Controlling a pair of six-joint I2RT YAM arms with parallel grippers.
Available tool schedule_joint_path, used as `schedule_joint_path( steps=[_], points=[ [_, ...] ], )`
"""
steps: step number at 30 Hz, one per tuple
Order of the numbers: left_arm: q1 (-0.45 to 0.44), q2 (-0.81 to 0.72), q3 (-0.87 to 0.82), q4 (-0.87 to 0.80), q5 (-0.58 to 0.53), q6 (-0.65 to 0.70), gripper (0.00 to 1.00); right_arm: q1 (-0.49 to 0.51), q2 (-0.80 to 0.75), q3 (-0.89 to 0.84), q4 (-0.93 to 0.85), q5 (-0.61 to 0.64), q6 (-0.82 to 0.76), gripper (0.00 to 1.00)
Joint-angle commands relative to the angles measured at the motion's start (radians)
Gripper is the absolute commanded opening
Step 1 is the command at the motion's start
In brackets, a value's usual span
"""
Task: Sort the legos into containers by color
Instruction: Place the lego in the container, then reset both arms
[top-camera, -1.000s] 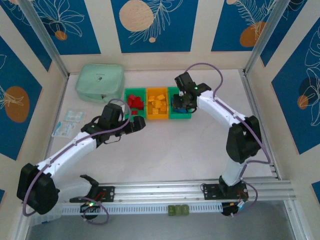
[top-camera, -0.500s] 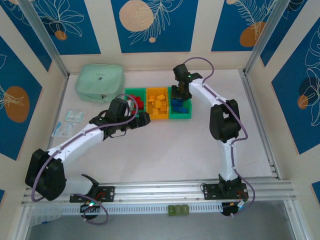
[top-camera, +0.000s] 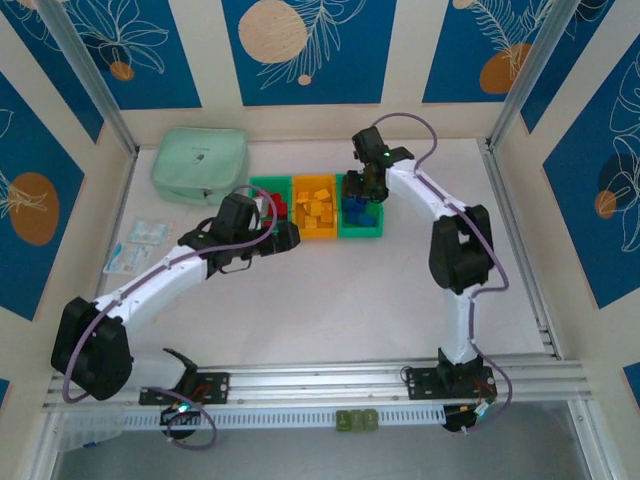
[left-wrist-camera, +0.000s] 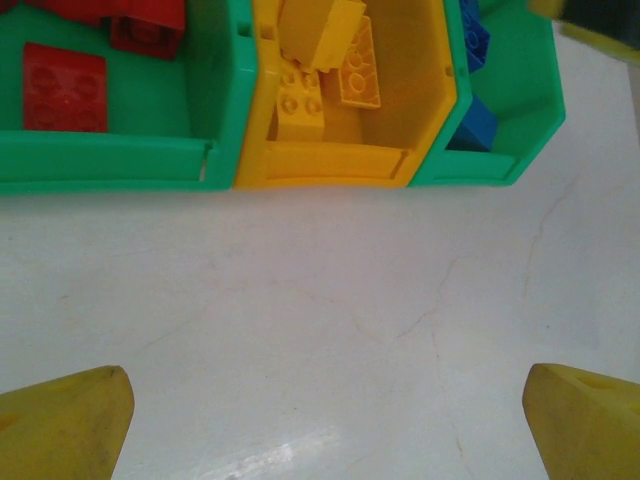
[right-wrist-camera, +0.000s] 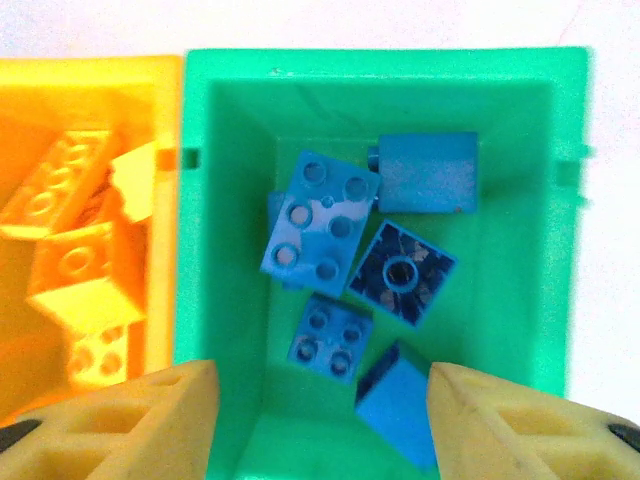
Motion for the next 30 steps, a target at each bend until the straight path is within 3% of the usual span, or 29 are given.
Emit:
schedule_joint_path(
  steps=[1,8,12,15,17,19,24,27,30],
  points=[
    [0.024,-0.053,0.034,-0.065,-0.065,0.058,0.99,-0.005,-0.165,-0.082,0.061,-0.015,-0.014,0.61],
    [0.164,-0.194,-0.038,-0.079,-0.199,0.184,0.99,-0.055,-0.475,-0.415,0.223,0.077,-0.012,0.8],
    [0.249,-0.244,-0.12,-0.042,-0.379,0.309,0.99,-0.131,-0.63,-0.679,0.383,0.128,-0.012,0.98],
    [0.3,-0.241,-0.203,0.064,-0.539,0.414,0.99,-0.203,-0.687,-0.827,0.455,0.182,0.019,1.0],
    [0.344,-0.236,-0.281,0.197,-0.585,0.468,0.99,-0.24,-0.721,-0.949,0.587,0.223,-0.006,0.99],
    [0.389,-0.23,-0.37,0.365,-0.597,0.51,0.99,-0.281,-0.74,-1.062,0.733,0.222,-0.039,0.99],
    [0.458,-0.153,-0.559,0.807,-0.502,0.594,0.99,-0.341,-0.691,-1.245,1.093,0.165,-0.117,0.99],
    [0.458,-0.049,-0.583,0.971,-0.451,0.647,0.99,-0.349,-0.636,-1.291,1.282,0.066,-0.175,0.99],
    [0.466,0.05,-0.641,1.227,-0.365,0.66,0.99,-0.359,-0.572,-1.263,1.351,0.01,-0.227,0.99]
  ],
)
